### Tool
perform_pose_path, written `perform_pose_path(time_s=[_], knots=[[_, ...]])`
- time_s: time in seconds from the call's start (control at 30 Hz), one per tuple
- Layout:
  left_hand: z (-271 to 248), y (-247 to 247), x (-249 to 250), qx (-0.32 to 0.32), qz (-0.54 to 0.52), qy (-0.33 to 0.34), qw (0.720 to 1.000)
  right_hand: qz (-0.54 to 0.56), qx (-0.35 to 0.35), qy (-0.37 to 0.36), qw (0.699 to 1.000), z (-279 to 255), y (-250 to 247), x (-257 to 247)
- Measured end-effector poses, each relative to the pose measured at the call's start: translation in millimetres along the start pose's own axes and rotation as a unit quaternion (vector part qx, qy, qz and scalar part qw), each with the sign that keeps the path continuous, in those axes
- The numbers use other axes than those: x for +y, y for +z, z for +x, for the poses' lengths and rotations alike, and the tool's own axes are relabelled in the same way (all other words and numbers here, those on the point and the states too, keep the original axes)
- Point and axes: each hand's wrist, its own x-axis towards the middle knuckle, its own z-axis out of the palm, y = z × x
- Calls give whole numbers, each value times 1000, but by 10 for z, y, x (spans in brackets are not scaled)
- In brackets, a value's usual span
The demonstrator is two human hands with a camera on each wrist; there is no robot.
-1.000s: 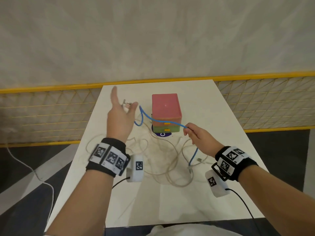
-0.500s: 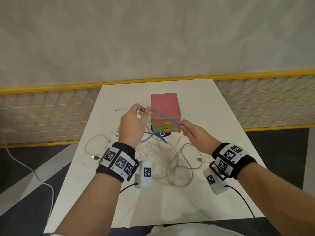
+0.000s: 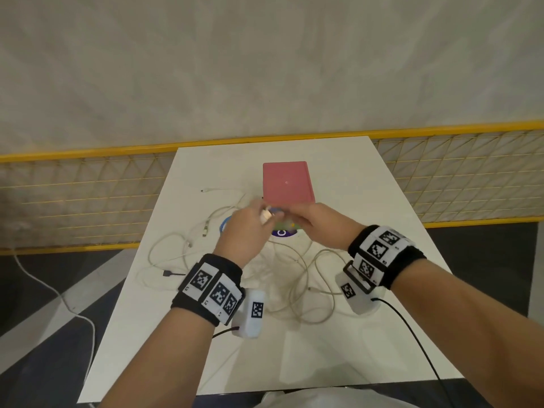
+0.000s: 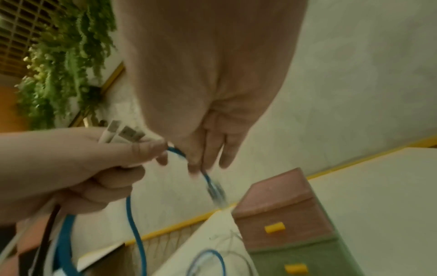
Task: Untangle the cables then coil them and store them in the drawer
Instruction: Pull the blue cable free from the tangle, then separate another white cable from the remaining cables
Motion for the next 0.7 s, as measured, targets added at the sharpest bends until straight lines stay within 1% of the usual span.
perform_pose_path(time_s=[0.03, 0.07, 0.1, 0.17, 0.23, 0.27, 0.3, 0.33, 0.4, 0.47, 0.5, 0.57, 0.7], knots=[[12, -53, -2, 53, -29, -14, 998, 43, -7, -14, 999, 72, -35, -21], [20, -105, -4, 91, -54, -27, 994, 73, -11, -3, 997, 136, -84, -14], [13, -152, -10, 112, -69, -35, 991, 92, -4, 11, 996, 179, -132, -6], [-12, -200, -45, 127, -76, -46, 988, 107, 33, 31, 993, 197, -207, 28], [-24, -179, -116, 123, -62, -46, 989, 59, 83, 63, 993, 113, -223, 145], [-27, -142, -156, 117, -52, -44, 991, 3, 97, 90, 991, 40, -213, 233], [-34, -100, -196, 112, -47, -40, 992, -56, 93, 115, 987, -45, -186, 366], [-42, -49, -235, 105, -48, -36, 993, -112, 63, 151, 980, -143, -148, 514], [-71, 50, -273, 93, -57, -26, 994, -190, -34, 232, 953, -356, -55, 783], [-78, 145, -290, 79, -68, -20, 994, -217, -128, 282, 926, -524, 85, 971], [-69, 194, -294, 69, -66, -21, 995, -225, -159, 292, 916, -586, 180, 1052], [-40, 284, -276, 48, -63, -22, 997, -242, -181, 304, 904, -653, 337, 1116], [17, 428, -189, 33, -72, -18, 997, -246, -182, 325, 895, -700, 499, 1193]])
